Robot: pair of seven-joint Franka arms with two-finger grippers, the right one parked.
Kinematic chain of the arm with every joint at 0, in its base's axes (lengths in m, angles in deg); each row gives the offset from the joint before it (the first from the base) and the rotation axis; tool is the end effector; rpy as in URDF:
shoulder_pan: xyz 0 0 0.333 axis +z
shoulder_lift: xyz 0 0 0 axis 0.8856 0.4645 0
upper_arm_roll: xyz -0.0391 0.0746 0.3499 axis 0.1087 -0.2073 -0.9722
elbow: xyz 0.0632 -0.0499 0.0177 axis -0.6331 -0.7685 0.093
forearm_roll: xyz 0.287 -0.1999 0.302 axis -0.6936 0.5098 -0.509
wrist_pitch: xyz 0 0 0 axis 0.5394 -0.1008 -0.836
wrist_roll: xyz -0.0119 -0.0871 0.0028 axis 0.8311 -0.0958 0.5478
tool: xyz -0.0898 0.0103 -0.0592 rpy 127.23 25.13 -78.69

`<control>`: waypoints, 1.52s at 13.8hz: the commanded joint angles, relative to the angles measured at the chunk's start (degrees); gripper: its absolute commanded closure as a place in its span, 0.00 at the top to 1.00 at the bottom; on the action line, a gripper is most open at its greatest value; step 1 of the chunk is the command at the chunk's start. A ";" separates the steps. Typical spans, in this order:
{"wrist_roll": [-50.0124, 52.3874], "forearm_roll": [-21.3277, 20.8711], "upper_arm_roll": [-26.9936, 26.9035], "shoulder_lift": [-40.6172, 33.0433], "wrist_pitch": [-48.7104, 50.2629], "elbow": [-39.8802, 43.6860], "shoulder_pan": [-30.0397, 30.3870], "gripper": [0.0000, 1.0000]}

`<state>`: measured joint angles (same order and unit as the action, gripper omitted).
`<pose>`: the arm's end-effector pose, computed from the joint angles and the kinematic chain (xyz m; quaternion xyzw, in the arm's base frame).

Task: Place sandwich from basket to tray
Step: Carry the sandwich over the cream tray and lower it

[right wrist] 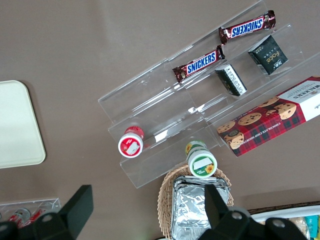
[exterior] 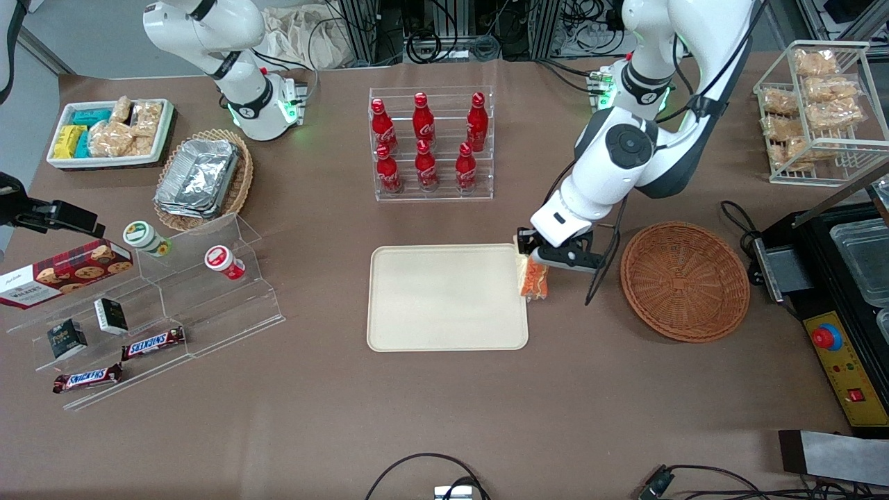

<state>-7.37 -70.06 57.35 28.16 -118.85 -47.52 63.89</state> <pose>0.5650 -0.3445 0.3420 0.9904 -0.0458 0.0638 0.1140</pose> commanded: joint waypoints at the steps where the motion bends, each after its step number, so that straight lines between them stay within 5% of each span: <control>1: 4.72 -5.64 1.40 6.63 0.97 5.67 -0.16 0.19; 21: 11.24 -19.28 0.53 23.16 0.97 15.79 -6.49 0.20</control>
<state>2.30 -87.98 58.44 49.92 -118.84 -34.10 58.56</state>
